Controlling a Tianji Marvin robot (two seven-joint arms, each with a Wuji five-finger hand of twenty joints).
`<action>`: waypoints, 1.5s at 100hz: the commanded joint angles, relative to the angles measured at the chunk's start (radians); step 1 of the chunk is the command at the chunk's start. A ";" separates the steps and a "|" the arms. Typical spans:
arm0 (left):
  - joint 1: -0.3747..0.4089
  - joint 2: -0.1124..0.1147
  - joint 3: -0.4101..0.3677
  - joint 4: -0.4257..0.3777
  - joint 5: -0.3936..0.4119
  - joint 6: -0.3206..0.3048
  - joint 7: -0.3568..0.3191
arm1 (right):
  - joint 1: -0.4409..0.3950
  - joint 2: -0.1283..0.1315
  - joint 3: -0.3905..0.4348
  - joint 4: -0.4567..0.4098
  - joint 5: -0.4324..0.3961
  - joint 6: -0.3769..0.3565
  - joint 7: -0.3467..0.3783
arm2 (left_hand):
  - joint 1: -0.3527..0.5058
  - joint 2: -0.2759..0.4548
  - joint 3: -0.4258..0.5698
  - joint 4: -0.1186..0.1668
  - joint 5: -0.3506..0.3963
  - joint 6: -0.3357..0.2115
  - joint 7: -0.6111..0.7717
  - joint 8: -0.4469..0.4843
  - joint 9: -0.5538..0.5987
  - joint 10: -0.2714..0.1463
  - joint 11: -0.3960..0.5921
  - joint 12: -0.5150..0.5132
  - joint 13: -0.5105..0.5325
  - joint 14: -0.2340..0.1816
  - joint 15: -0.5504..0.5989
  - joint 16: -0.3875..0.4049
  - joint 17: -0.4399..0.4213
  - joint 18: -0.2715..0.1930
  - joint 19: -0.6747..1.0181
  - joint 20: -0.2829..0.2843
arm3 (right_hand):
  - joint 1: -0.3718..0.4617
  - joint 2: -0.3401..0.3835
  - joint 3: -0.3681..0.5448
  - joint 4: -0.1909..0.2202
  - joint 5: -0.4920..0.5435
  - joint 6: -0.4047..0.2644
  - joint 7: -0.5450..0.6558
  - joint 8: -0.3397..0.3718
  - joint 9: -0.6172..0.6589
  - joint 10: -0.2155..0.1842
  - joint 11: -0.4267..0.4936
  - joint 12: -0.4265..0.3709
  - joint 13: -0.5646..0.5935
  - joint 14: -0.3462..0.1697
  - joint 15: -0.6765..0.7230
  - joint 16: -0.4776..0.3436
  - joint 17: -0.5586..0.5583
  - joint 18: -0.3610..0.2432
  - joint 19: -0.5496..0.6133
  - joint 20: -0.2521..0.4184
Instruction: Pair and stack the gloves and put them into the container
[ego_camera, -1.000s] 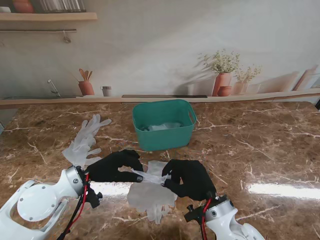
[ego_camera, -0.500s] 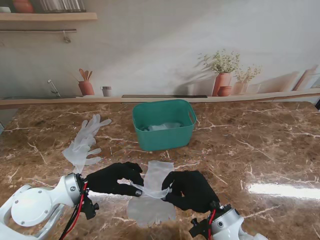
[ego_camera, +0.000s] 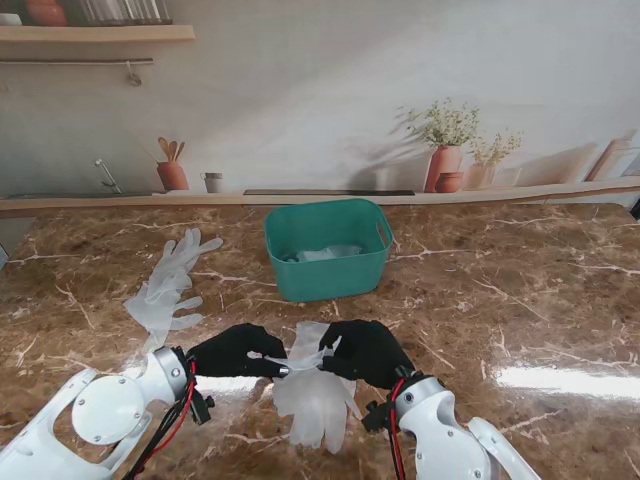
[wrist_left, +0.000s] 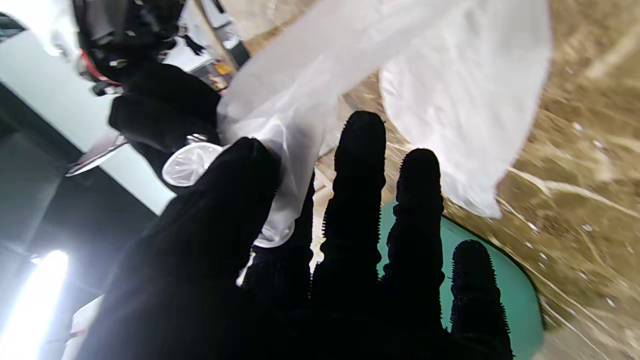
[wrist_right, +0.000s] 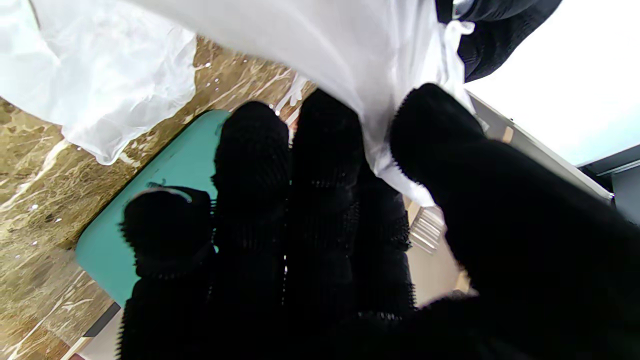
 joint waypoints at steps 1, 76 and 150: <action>-0.028 -0.017 0.021 0.032 0.018 0.026 0.030 | 0.039 -0.014 -0.014 0.051 -0.010 0.025 -0.005 | -0.017 0.020 0.012 0.009 0.027 -0.027 0.021 -0.002 0.014 0.005 0.018 0.000 -0.011 0.014 0.052 0.024 -0.026 -0.005 0.039 0.022 | 0.015 0.002 0.005 -0.033 0.023 -0.019 0.028 -0.005 0.043 0.012 0.025 -0.015 0.035 -0.004 0.010 0.008 -0.005 -0.002 0.053 -0.018; -0.278 -0.089 0.305 0.302 0.432 0.245 0.433 | 0.363 -0.111 -0.206 0.490 0.063 0.116 -0.208 | -0.069 -0.003 0.075 -0.003 0.016 -0.074 0.043 0.050 0.006 -0.018 0.062 0.033 -0.035 0.001 0.088 0.053 -0.030 -0.067 -0.130 0.110 | -0.002 0.022 0.014 -0.033 0.011 -0.032 0.024 -0.006 0.036 0.001 -0.002 -0.012 -0.004 -0.011 0.007 0.013 -0.041 -0.010 0.038 -0.022; -0.330 -0.085 0.372 0.329 0.499 0.327 0.427 | 0.417 -0.112 -0.253 0.586 -0.071 0.234 -0.260 | -0.206 -0.017 0.169 0.051 -0.195 0.063 -0.457 -0.334 -0.459 -0.057 -0.170 -0.171 -0.301 -0.081 -0.180 -0.170 -0.036 -0.089 -0.264 0.024 | -0.079 0.035 -0.028 0.017 -0.107 0.051 -0.243 -0.002 -0.165 0.003 -0.153 -0.014 -0.222 -0.017 -0.152 -0.046 -0.239 -0.023 -0.143 -0.047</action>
